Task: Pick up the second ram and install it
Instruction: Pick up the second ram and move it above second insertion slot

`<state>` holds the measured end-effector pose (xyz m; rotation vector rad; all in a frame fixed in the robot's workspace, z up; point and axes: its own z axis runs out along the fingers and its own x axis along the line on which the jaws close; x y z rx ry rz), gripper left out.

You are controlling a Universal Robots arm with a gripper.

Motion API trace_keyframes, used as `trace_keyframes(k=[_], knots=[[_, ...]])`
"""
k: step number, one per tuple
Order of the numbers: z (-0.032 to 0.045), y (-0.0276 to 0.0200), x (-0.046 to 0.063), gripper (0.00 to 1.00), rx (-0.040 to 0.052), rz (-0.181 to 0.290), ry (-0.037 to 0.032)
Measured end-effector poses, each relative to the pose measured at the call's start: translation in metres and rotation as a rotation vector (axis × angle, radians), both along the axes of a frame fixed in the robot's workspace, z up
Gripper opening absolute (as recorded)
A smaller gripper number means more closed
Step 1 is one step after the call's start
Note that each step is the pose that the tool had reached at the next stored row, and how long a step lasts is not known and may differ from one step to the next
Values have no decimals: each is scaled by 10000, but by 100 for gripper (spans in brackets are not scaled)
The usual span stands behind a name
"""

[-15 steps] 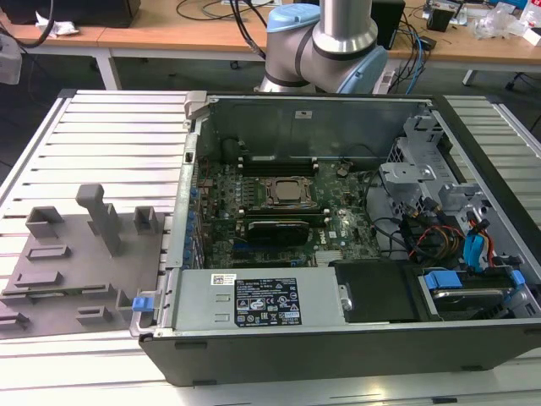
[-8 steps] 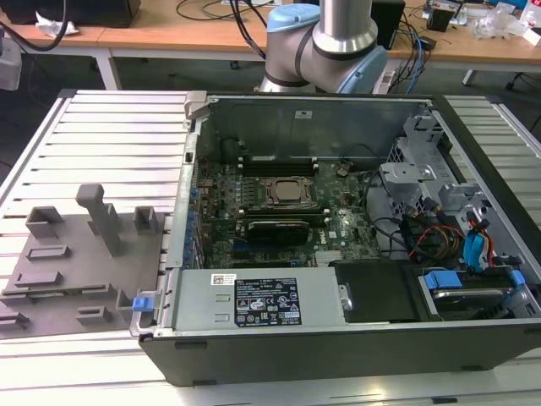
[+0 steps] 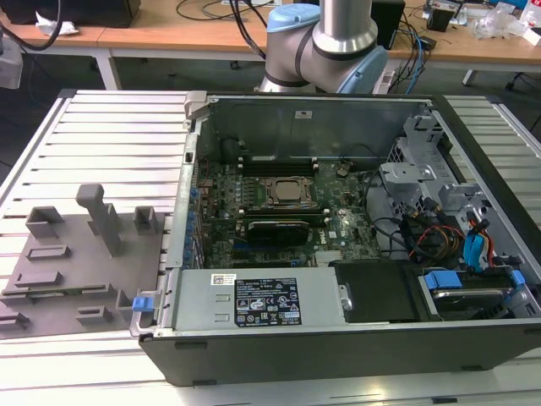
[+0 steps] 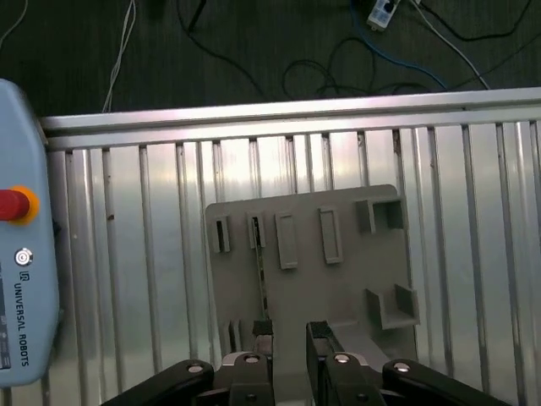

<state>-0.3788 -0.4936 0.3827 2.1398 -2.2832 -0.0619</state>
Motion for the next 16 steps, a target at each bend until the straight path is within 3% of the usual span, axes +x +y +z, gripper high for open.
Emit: trace_keyframes(k=[16], knots=[[-137, -3, 31, 30, -1, 0, 1]])
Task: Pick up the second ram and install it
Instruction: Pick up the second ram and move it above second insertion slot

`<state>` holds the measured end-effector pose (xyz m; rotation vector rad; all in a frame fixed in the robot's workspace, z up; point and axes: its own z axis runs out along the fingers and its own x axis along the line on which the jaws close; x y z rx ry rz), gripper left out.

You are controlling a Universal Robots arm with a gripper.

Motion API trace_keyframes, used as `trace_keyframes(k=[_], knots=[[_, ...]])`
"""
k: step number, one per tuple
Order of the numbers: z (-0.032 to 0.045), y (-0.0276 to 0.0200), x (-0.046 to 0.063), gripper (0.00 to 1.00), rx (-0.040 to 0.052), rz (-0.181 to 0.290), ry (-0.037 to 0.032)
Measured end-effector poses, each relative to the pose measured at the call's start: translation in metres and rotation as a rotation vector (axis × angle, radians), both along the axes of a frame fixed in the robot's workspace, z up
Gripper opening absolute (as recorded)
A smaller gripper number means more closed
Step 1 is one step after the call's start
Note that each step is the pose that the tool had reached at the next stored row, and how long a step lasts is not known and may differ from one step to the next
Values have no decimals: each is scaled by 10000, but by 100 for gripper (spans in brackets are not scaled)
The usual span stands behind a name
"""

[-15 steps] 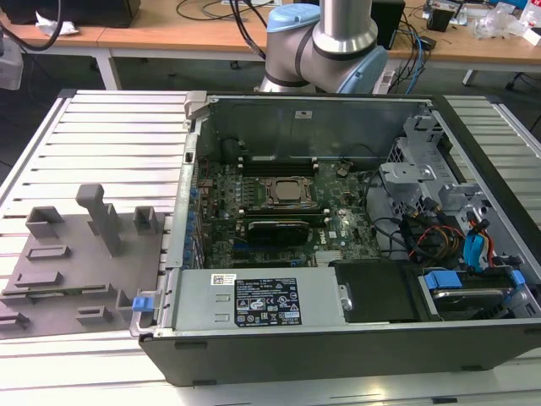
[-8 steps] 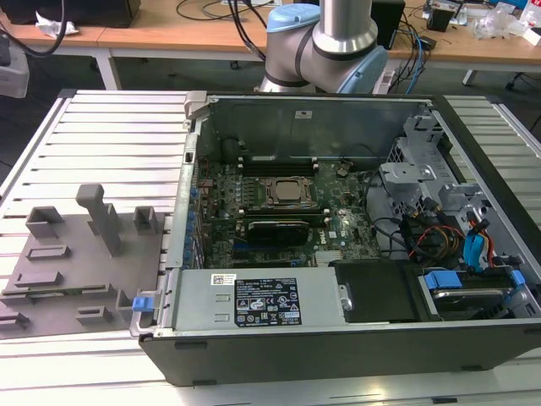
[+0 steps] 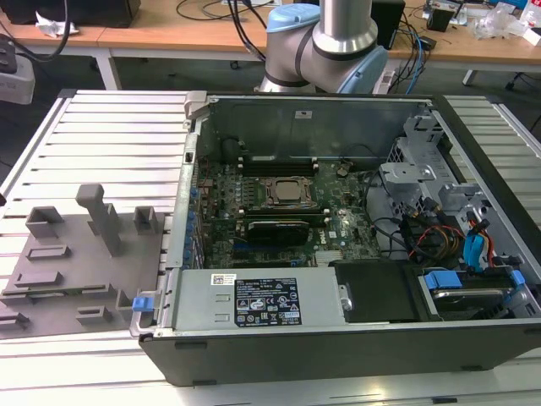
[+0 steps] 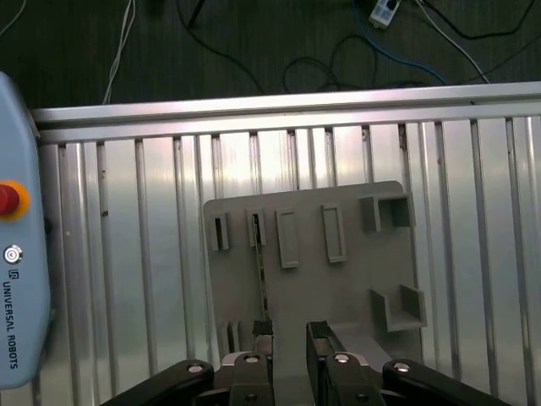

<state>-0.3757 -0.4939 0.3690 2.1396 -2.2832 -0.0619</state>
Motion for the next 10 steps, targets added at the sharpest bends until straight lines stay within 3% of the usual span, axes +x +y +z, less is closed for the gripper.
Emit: trace_keyframes(k=[10], knots=[[-82, 0, 4, 30, 0, 0, 0]])
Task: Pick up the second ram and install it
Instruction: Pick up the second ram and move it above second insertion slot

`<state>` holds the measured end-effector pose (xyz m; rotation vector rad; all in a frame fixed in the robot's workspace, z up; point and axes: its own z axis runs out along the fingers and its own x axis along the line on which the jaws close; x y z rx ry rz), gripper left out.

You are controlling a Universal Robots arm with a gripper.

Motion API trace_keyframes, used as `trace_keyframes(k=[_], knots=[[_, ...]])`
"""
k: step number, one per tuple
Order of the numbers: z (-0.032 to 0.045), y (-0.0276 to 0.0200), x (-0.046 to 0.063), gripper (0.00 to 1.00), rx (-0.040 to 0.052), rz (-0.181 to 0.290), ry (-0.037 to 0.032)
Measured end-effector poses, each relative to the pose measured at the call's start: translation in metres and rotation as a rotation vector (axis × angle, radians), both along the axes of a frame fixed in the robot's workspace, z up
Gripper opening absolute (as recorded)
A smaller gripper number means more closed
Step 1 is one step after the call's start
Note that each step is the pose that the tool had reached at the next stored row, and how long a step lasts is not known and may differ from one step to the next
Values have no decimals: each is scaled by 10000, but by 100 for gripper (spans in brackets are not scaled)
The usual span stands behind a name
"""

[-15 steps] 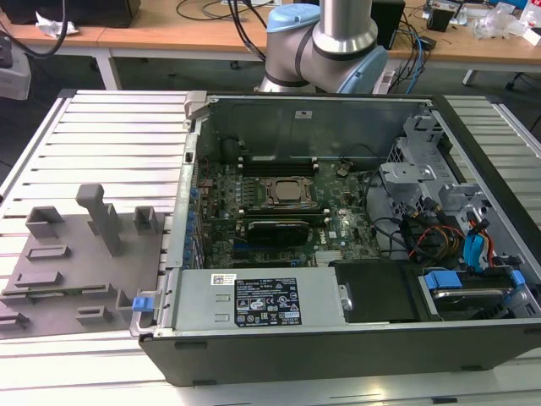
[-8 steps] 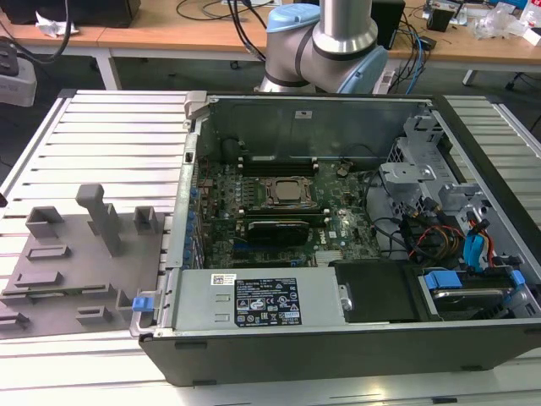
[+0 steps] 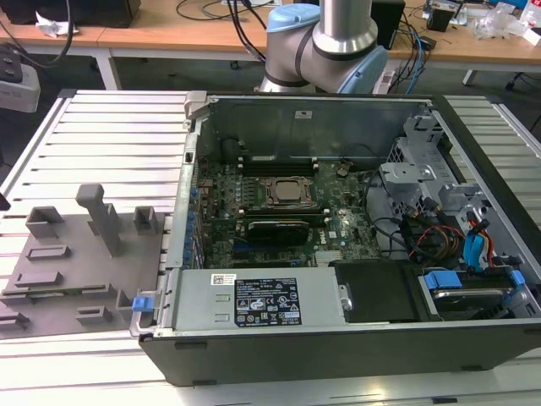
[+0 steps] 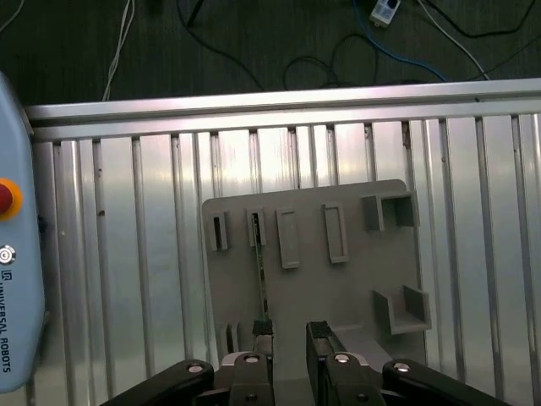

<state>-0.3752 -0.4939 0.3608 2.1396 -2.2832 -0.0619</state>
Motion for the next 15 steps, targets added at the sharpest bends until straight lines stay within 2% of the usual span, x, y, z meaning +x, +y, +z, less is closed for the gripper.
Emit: trace_keyframes(k=[15], knots=[[-85, 0, 0, 30, 0, 0, 0]])
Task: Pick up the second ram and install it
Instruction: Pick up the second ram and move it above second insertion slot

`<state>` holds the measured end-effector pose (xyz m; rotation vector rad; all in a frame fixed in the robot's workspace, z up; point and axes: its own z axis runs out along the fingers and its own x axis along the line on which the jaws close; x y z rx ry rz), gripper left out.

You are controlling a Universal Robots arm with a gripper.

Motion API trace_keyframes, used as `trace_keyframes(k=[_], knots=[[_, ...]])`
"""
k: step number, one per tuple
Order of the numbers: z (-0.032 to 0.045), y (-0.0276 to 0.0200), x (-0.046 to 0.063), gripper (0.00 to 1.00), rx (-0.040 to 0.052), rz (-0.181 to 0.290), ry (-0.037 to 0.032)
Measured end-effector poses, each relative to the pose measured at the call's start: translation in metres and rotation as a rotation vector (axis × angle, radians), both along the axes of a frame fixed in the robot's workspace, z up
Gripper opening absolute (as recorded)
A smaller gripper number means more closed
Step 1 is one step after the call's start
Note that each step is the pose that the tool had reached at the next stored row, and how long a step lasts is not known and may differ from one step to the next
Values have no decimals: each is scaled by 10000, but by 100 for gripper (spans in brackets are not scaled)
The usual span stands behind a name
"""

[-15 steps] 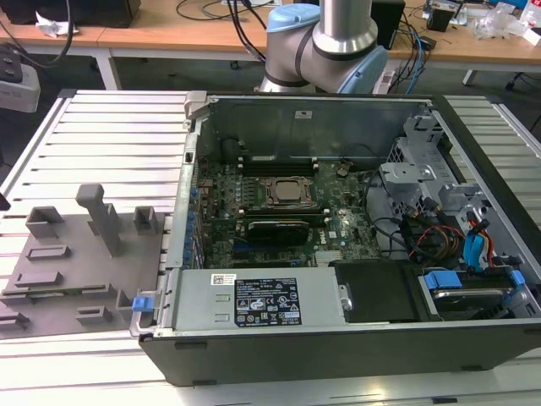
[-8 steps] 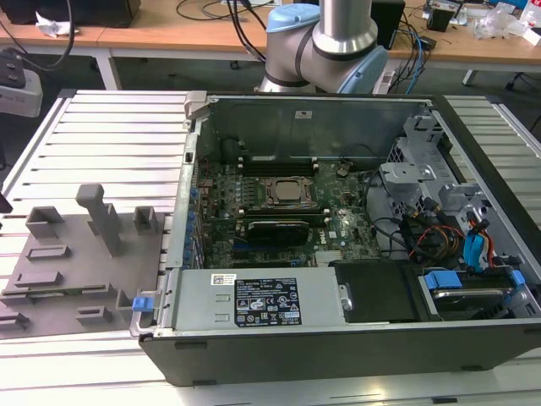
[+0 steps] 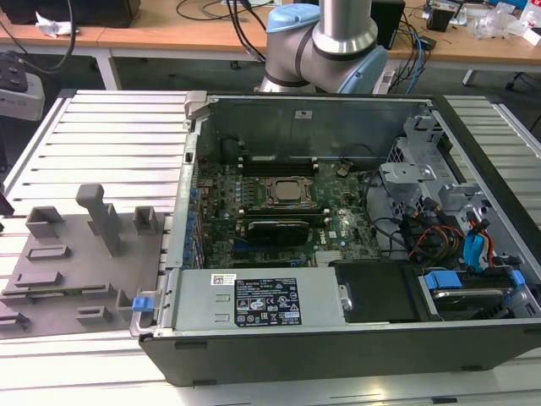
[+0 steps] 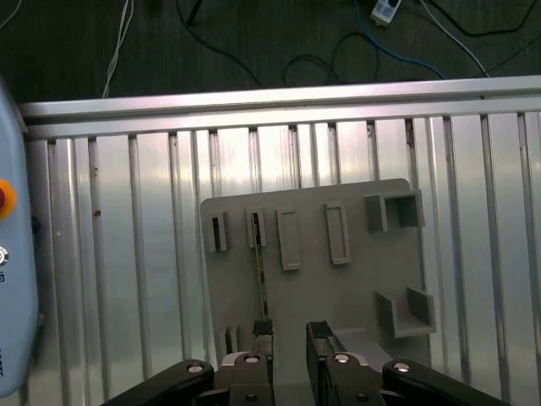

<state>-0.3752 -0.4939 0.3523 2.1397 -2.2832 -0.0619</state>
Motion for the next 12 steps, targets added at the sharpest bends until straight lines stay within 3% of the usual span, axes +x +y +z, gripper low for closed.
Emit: trace_keyframes(k=[12], knots=[[-85, 0, 0, 30, 0, 0, 0]])
